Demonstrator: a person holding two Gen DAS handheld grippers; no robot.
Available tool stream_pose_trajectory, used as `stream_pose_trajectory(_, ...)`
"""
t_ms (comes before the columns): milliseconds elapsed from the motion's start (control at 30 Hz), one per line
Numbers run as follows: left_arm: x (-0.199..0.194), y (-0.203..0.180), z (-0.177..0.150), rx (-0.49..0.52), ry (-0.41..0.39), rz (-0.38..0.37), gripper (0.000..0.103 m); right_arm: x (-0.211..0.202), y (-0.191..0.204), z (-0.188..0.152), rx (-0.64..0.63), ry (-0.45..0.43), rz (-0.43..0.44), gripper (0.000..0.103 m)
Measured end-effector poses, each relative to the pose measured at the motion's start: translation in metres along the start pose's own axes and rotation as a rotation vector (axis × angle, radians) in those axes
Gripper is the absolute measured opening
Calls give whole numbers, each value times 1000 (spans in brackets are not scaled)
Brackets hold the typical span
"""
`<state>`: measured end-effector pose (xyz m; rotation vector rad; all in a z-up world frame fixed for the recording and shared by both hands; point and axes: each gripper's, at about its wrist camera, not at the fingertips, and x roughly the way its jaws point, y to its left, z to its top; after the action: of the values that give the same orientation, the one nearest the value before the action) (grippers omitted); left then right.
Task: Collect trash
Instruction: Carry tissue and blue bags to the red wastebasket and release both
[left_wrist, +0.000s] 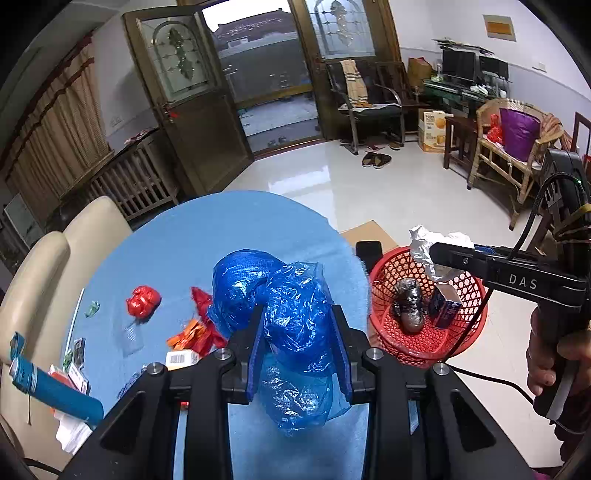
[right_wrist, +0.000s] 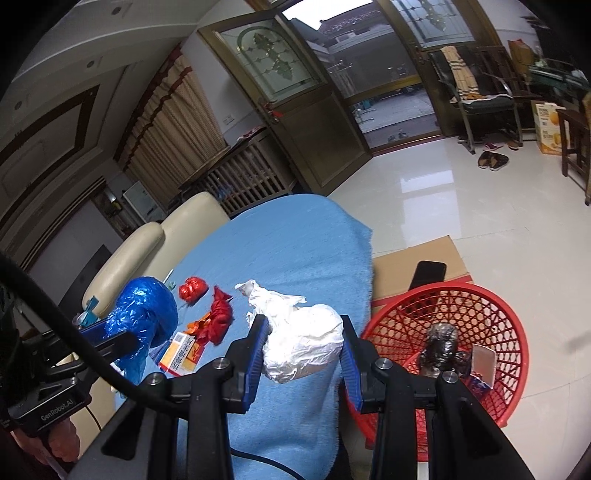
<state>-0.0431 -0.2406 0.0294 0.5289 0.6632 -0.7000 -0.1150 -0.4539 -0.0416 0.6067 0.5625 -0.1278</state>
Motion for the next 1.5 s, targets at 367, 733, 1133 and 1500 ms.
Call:
stream_pose_trajectory(367,19,-28,17,38,4,-87,35,-12,-38,4,71,-23,-51,40)
stream_pose_trajectory(733,67,-65,33,17,78,-328,36,-27,-97,3,202,-41,-136,41)
stream_pose_trajectory(1133,109,-106,40,51,148,-370,62,-24,-139,-6,329,18,-148,56)
stream_pose_trajectory(1500,81,-74,17,46,121,-287,64,-31,-136,-5,325,2,-134,59)
